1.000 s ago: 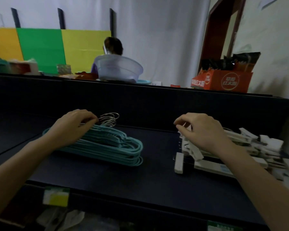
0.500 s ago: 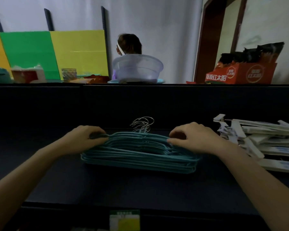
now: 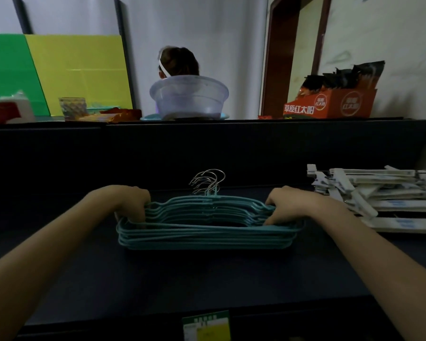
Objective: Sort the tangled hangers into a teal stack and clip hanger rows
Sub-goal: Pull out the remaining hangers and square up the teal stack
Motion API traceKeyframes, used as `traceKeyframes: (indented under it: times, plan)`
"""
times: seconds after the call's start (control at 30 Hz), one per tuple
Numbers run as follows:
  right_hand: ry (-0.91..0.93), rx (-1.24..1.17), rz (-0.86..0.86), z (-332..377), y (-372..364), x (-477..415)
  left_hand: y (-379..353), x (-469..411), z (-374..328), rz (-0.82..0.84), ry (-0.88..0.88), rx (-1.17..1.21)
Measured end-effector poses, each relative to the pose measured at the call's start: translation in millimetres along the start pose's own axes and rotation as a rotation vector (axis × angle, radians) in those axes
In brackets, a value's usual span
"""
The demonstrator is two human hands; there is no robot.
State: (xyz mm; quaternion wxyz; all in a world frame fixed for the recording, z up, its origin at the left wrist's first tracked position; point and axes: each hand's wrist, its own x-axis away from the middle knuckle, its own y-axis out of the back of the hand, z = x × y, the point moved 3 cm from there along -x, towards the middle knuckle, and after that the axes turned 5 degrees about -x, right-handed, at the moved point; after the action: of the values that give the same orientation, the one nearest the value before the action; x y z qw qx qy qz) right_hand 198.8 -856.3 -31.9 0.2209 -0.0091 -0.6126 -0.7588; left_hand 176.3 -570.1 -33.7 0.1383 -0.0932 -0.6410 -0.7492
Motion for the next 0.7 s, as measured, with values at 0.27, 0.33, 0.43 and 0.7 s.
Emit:
traceKeyframes:
  times: [0.27, 0.33, 0.43, 0.7]
  plan:
    - [0.023, 0.189, -0.035, 9.9, -6.2, -7.9, -4.6, -2.3, -0.3, -0.124, 0.079, -0.208]
    - [0.056, 0.215, -0.05, 10.2, -6.2, -9.8, -6.5, -2.7, -0.9, -0.136, 0.07, -0.251]
    - [0.098, 0.214, -0.069, 9.0, -3.1, -13.9, -9.5, -2.0, -2.0, -0.126, 0.048, -0.284]
    - [0.041, 0.278, -0.054, 1.9, -2.4, -22.1, -8.8, -0.8, 1.0, -0.064, 0.014, -0.221]
